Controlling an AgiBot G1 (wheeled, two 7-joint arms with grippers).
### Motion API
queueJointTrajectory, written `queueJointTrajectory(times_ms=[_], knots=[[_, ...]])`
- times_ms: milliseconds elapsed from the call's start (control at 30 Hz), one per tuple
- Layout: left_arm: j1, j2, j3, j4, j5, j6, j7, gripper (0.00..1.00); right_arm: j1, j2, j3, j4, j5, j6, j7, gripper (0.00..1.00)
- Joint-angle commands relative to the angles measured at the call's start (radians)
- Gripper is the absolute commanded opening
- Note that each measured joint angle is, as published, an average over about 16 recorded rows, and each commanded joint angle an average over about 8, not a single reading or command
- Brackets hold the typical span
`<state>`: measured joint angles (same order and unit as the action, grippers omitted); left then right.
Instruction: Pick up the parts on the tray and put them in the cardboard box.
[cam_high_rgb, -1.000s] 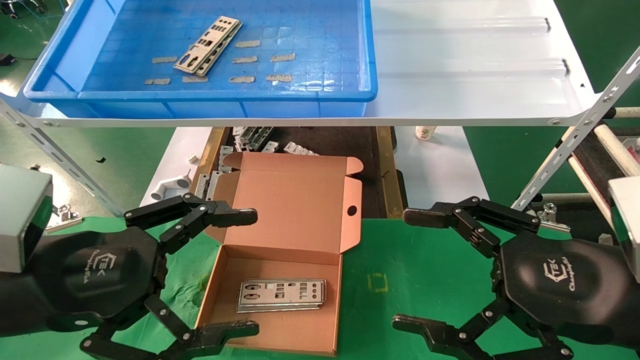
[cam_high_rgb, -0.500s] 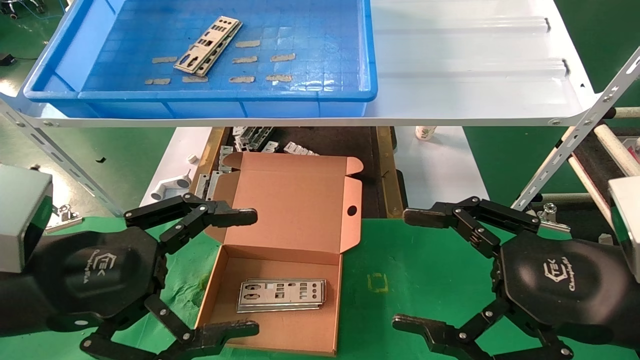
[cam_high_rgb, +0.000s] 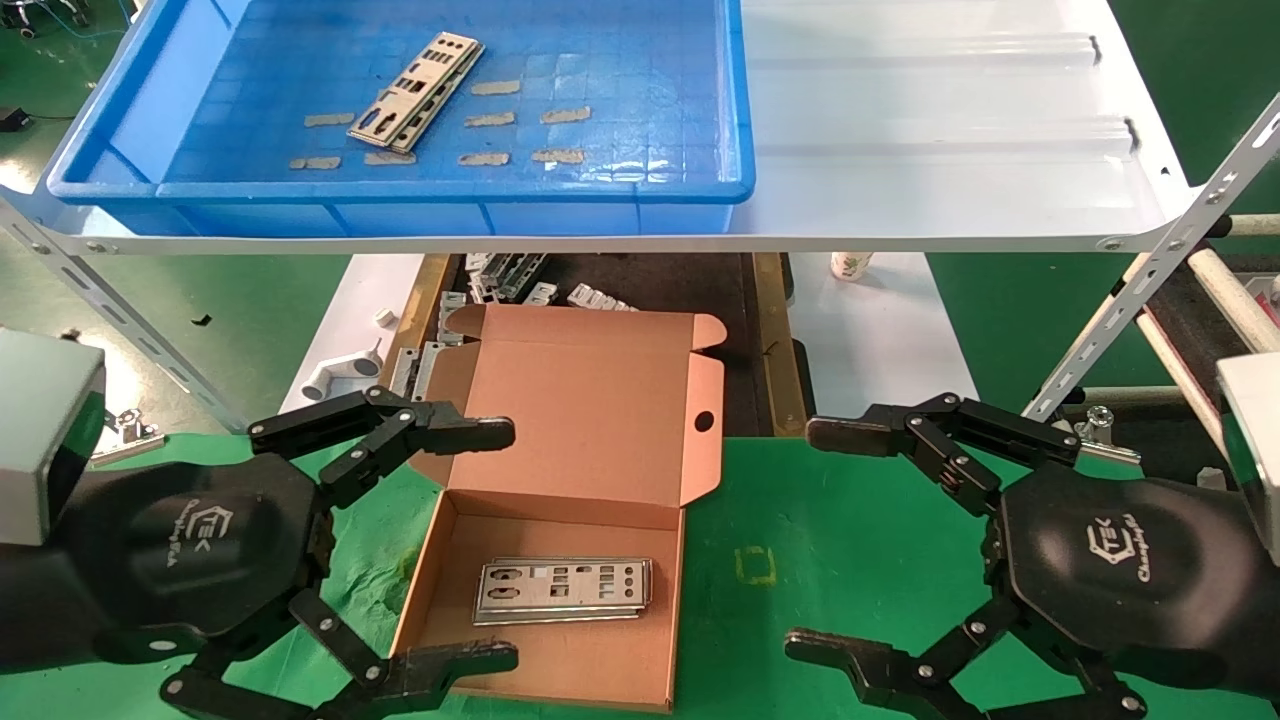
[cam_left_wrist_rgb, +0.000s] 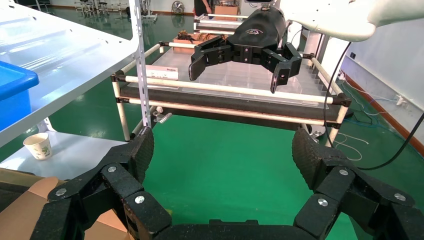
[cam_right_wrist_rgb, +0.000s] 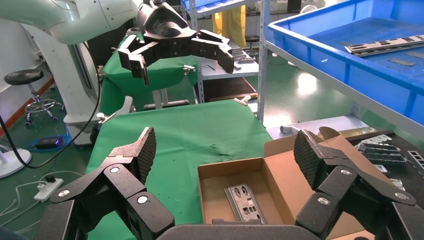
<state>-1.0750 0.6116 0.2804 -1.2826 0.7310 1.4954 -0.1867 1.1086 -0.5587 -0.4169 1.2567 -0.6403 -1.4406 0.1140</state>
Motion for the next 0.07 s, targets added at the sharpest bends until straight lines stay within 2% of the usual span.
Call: queueJointTrajectory(times_ms=[33, 67], knots=[[0.000, 0.000, 0.000, 0.000, 0.000, 0.000, 0.000, 1.00, 0.000, 0.000, 0.000, 0.000, 0.000, 0.000, 0.000, 1.00], [0.000, 0.000, 0.000, 0.000, 0.000, 0.000, 0.000, 1.00, 0.000, 0.000, 0.000, 0.000, 0.000, 0.000, 0.000, 1.00]])
